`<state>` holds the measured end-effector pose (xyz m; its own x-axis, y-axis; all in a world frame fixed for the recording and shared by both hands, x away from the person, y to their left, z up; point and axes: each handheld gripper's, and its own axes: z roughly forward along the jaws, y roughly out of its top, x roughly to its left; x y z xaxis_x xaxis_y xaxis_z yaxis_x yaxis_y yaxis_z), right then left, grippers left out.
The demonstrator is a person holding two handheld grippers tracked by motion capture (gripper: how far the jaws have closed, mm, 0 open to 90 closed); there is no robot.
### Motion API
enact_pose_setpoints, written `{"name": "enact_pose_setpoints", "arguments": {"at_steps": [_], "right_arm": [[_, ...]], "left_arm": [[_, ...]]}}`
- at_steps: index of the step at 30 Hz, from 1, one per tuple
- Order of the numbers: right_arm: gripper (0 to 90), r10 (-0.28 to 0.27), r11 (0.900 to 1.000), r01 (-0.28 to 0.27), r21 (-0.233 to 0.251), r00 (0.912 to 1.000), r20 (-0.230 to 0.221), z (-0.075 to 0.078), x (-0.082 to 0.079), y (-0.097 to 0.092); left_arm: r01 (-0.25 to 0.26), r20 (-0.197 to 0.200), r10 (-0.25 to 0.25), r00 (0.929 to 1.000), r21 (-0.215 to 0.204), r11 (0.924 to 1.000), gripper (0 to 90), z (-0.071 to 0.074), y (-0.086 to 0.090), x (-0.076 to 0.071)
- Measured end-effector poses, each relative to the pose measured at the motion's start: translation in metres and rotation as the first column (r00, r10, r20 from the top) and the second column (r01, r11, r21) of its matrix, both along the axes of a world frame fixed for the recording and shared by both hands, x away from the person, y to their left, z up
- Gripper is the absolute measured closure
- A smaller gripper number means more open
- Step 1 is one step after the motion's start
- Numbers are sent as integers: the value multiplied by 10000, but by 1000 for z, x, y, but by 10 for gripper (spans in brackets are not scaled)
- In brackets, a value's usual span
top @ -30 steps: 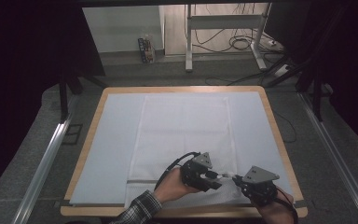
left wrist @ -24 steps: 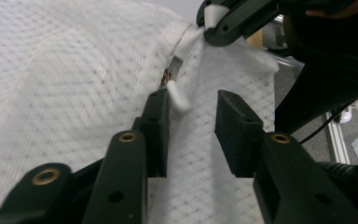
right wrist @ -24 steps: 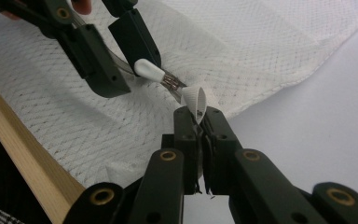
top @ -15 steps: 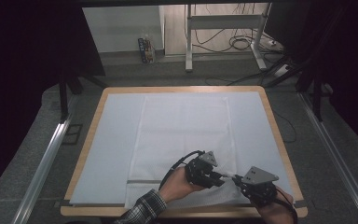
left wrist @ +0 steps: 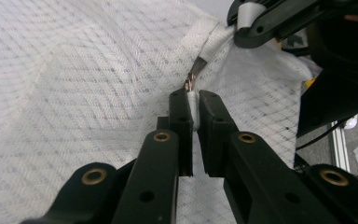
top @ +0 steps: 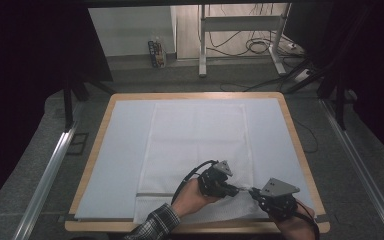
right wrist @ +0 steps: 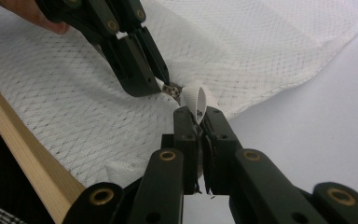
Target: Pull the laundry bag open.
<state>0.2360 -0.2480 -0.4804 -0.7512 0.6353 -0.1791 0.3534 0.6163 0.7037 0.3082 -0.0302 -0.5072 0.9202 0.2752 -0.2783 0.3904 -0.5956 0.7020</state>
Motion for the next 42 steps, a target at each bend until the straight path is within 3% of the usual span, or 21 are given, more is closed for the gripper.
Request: {"name": "enact_pose_setpoints", "arguments": {"at_steps": [4, 6, 7, 8, 10, 11, 12, 14, 17, 19, 21, 22, 23, 24, 26, 36, 42], "right_arm": [[805, -80, 9998, 82, 159, 9999, -136, -1, 2, -2], [701, -191, 9994, 201, 269, 9991, -373, -3, 5, -3], [701, -191, 9994, 201, 269, 9991, -373, -3, 5, -3], [609, -258, 9991, 279, 316, 9975, -657, -5, 7, -3], [573, -291, 9990, 317, 320, 9965, -779, -6, 8, -2], [497, -373, 9988, 406, 291, 9934, -1084, -10, 12, -1], [497, -373, 9988, 406, 291, 9934, -1084, -10, 12, -1], [413, -487, 9971, 568, 502, 9875, -1499, -13, 17, -1], [379, -442, 9962, 557, 676, 9861, -1603, -13, 20, -1], [419, -291, 9962, 416, 761, 9870, -1582, -12, 22, 0], [547, -95, 9969, 208, 755, 9891, -1470, -10, 21, 2], [671, -110, 9993, 155, 328, 9914, -1308, -9, 21, 4], [671, -110, 9993, 155, 328, 9914, -1308, -9, 21, 4], [774, -95, 9997, 119, 193, 9923, -1238, -9, 20, 4], [814, -13, 9996, 45, 275, 9933, -1155, -7, 19, 4], [836, -218, 9998, 219, -11, 9917, -1264, -8, 18, 7], [837, -244, 9996, 225, -169, 9917, -1262, -9, 17, 8]], "left_arm": [[81, -33, -83, 10000, -384, 9992, 863, 1, 7, 2], [141, -24, -143, 9999, -701, 9974, 868, 3, 10, 2], [141, -24, -143, 9999, -701, 9974, 869, 3, 10, 2], [260, 4, -261, 9997, -860, 9960, 869, 4, 11, 2], [318, 62, -314, 9995, -884, 9956, 869, 6, 11, 2], [386, 126, -376, 9992, -935, 9949, 870, 6, 11, 2], [416, 103, -408, 9991, -1059, 9935, 870, 7, 11, 1], [540, 94, -532, 9985, -1145, 9920, 870, 8, 13, 2], [660, 58, -657, 9978, -1122, 9915, 870, 9, 14, 2], [728, 38, -729, 9973, -1134, 9909, 869, 9, 15, 3], [687, 37, -687, 9976, -1155, 9909, 869, 8, 15, 3], [701, 59, -699, 9975, -1123, 9912, 869, 8, 15, 3], [691, 78, -687, 9976, -1078, 9918, 869, 8, 15, 3], [675, 164, -663, 9977, -925, 9934, 864, 8, 15, 1], [669, 226, -651, 9976, -884, 9938, 864, 7, 14, 0], [880, 498, -853, 9951, -552, 9946, 873, 5, 16, 2], [963, 395, -942, 9948, -553, 9938, 874, 3, 18, 3]]}}
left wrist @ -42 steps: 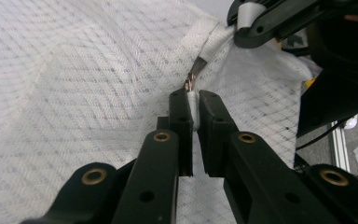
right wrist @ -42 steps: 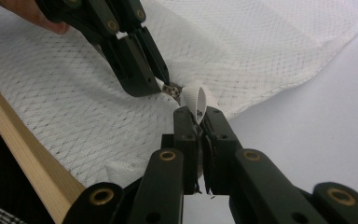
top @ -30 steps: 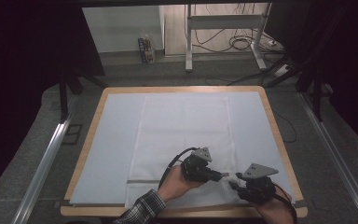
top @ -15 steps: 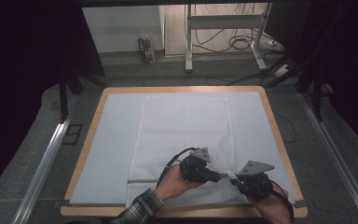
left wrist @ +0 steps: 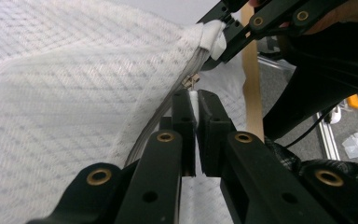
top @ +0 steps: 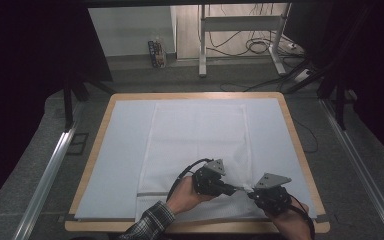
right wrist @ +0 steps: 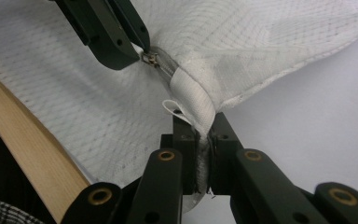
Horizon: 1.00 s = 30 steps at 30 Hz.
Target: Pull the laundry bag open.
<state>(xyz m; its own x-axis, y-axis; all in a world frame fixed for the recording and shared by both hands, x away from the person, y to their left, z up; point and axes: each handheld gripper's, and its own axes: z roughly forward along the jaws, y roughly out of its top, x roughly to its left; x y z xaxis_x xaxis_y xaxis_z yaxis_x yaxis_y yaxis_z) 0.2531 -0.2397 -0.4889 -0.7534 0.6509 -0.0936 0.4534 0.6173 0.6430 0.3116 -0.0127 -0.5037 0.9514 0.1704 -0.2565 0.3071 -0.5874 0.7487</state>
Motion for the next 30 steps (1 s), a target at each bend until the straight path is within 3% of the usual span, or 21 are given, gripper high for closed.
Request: {"name": "enact_pose_setpoints", "arguments": {"at_steps": [2, 14, 30], "right_arm": [[838, -17, 10000, 17, -48, 10000, 15, 0, 0, 0], [837, 64, 10000, -64, -38, 10000, 5, -1, -1, -1], [837, 220, 9997, -220, -55, 9998, -24, -1, -1, 1]], "left_arm": [[9, 129, -11, 9999, 162, 9999, 874, 0, 1, 1], [-202, -156, 203, 9997, 23, 9998, 873, -3, 12, 1], [-189, -67, 190, 9998, 93, 9998, 873, -2, 15, -1]]}}
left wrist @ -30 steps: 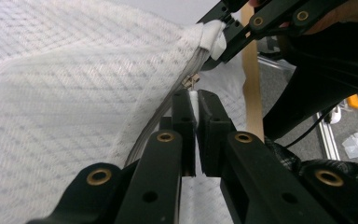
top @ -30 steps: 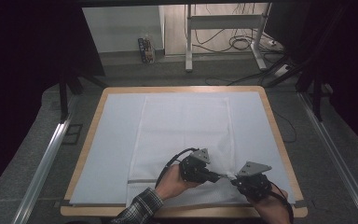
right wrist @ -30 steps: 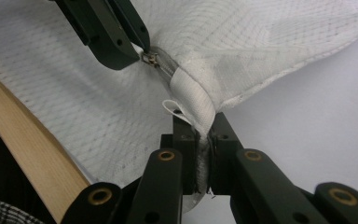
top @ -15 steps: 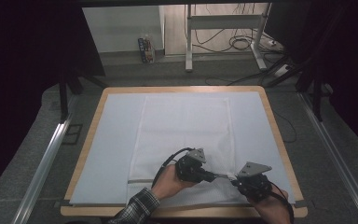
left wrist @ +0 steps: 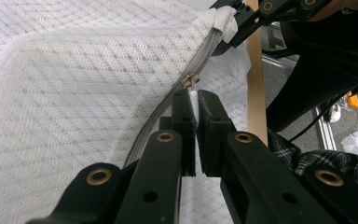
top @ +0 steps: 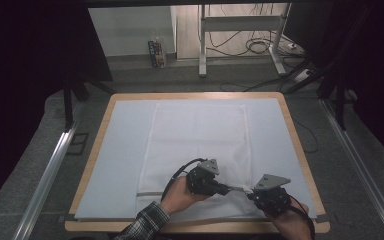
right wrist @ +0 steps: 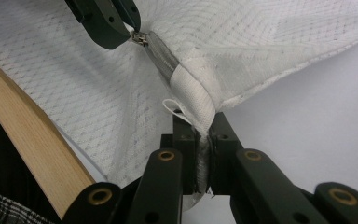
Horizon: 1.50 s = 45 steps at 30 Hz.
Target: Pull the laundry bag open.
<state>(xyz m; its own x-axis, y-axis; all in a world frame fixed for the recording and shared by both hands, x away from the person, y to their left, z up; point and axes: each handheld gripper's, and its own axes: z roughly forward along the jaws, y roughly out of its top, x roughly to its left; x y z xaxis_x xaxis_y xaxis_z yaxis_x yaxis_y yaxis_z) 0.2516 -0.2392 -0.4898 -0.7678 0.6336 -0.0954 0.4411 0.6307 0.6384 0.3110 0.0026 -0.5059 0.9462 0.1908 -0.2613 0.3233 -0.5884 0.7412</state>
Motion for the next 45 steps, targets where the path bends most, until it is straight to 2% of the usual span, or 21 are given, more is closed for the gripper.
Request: {"name": "enact_pose_setpoints", "arguments": {"at_steps": [4, 9, 20, 25, 35, 45], "right_arm": [[838, 1, 10000, -1, -4, 10000, 38, 0, 0, 0], [837, -67, 9998, 68, 181, 10000, -59, 0, 1, -2], [837, -77, 9999, 78, 155, 9999, -95, -1, 1, -4], [838, -119, 9999, 120, 116, 9999, -92, -1, 1, -4], [837, -122, 9998, 123, 136, 9999, -105, -1, 1, -5], [836, -106, 9999, 107, 74, 9999, -91, -3, 2, -5]], "left_arm": [[-76, 123, 74, 9999, 134, 9999, 873, 0, 2, -1], [-261, 66, 260, 9996, 129, 9996, 873, -2, 12, 0], [-615, 20, 615, 9981, 301, 9977, 873, -6, 29, -1], [-761, 205, 751, 9970, 519, 9957, 872, -6, 35, -3], [-1033, 13, 1033, 9947, 371, 9940, 872, -10, 48, -6], [-1266, -106, 1271, 9918, 408, 9911, 871, -14, 61, -7]]}}
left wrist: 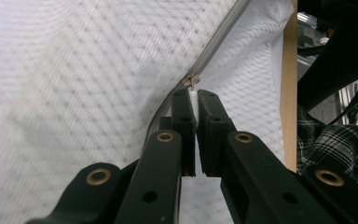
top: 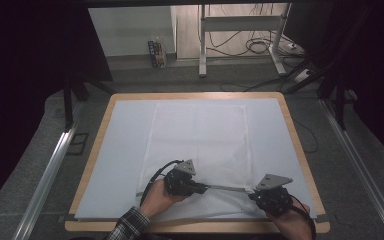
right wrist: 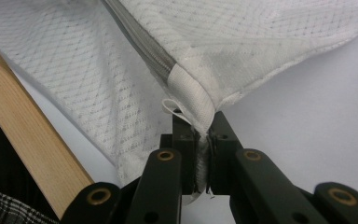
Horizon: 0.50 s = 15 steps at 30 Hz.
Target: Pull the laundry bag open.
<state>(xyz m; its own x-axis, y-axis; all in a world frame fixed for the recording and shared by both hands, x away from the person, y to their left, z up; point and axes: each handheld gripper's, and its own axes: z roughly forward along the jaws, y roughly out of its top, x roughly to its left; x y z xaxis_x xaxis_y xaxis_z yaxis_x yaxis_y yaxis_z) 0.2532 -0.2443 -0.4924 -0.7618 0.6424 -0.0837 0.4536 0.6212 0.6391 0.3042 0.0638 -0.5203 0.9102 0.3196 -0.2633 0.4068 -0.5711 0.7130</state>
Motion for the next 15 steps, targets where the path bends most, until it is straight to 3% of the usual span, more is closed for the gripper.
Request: {"name": "enact_pose_setpoints", "arguments": {"at_steps": [15], "right_arm": [[836, 65, 10000, -65, -23, 10000, 49, 0, -1, 0]], "left_arm": [[-311, 104, 311, 9995, 4, 9995, 871, 2, 21, -8]]}}
